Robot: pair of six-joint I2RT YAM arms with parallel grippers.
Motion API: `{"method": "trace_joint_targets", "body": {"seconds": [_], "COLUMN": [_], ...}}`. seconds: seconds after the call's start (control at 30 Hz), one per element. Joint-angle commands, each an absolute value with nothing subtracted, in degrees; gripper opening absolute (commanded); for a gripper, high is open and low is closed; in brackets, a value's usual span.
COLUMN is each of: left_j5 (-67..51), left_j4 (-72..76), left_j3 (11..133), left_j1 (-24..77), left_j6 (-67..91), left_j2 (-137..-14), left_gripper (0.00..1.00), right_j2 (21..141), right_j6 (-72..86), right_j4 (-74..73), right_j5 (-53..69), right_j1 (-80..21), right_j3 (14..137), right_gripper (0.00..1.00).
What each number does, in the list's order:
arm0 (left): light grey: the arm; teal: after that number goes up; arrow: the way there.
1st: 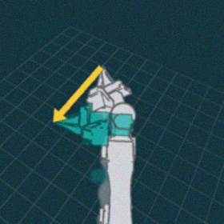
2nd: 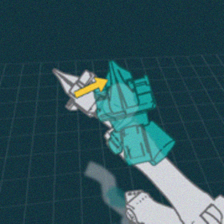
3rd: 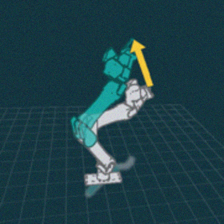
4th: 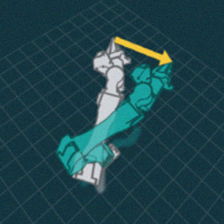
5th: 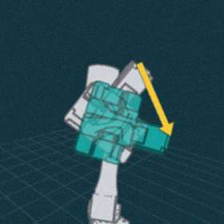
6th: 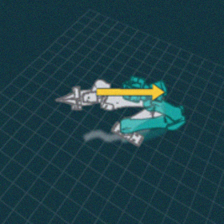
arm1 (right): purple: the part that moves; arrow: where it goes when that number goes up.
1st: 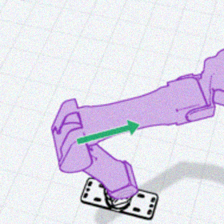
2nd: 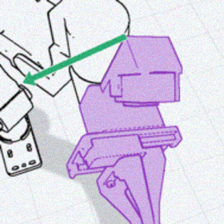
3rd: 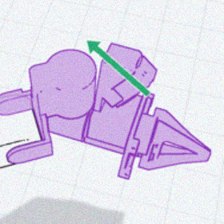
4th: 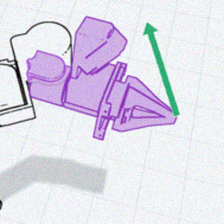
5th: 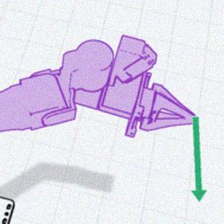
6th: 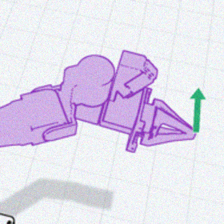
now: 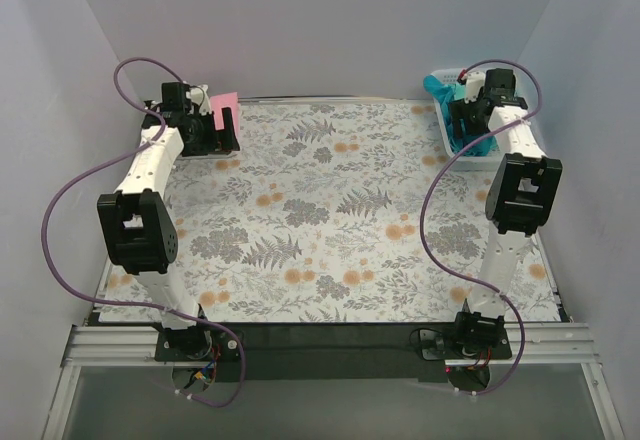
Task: Fold and stack the t-shirts
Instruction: Grab the tshirt from the pile
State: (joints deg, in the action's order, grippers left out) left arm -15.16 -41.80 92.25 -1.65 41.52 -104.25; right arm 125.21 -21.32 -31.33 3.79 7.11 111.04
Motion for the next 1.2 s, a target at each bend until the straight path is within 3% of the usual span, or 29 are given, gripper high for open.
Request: {"method": "trace_joint_targets", "body": {"seconds": [0.0,0.03,0.07,0.13,0.17,0.2,0.5,0.77,1.17], "left_j5": [-14.15,-14.15,-14.15,-14.24,-14.33,-14.50,-17.04,-21.01,-23.64], "left_j4": [-41.31,-41.31,-41.31,-41.40,-41.40,-41.40,-42.45,-41.92,-39.03], "left_j3": [91.76,91.84,92.02,92.63,92.81,93.16,97.38,99.49,100.29], "left_j1": [-1.58,-1.58,-1.58,-1.58,-1.58,-1.58,-1.50,-1.58,-1.58], "left_j6": [40.78,40.78,40.78,40.87,40.87,40.87,42.63,45.08,48.78], "left_j2": [-101.07,-101.07,-101.34,-101.69,-101.95,-102.13,-103.80,-103.89,-101.17], "left_gripper": [0.98,0.98,0.98,0.98,0.98,0.98,0.98,0.98,0.98], "right_j2": [125.07,124.81,124.46,122.88,122.26,121.73,112.77,103.72,87.64], "right_j6": [-20.66,-20.57,-20.48,-20.30,-20.22,-20.13,-14.51,-6.42,3.33], "right_j4": [-30.59,-30.85,-30.94,-31.20,-31.46,-31.73,-32.43,-25.67,-3.97], "right_j5": [3.86,4.13,4.30,5.18,5.45,5.19,8.16,13.09,27.32], "right_j1": [7.38,7.64,7.73,8.00,8.09,8.17,11.78,11.87,9.76], "right_j3": [110.31,110.56,110.83,111.44,112.58,113.46,122.77,123.75,113.83], "right_gripper": [0.63,0.57,0.40,0.26,0.07,0.01,0.01,0.01,0.01]}}
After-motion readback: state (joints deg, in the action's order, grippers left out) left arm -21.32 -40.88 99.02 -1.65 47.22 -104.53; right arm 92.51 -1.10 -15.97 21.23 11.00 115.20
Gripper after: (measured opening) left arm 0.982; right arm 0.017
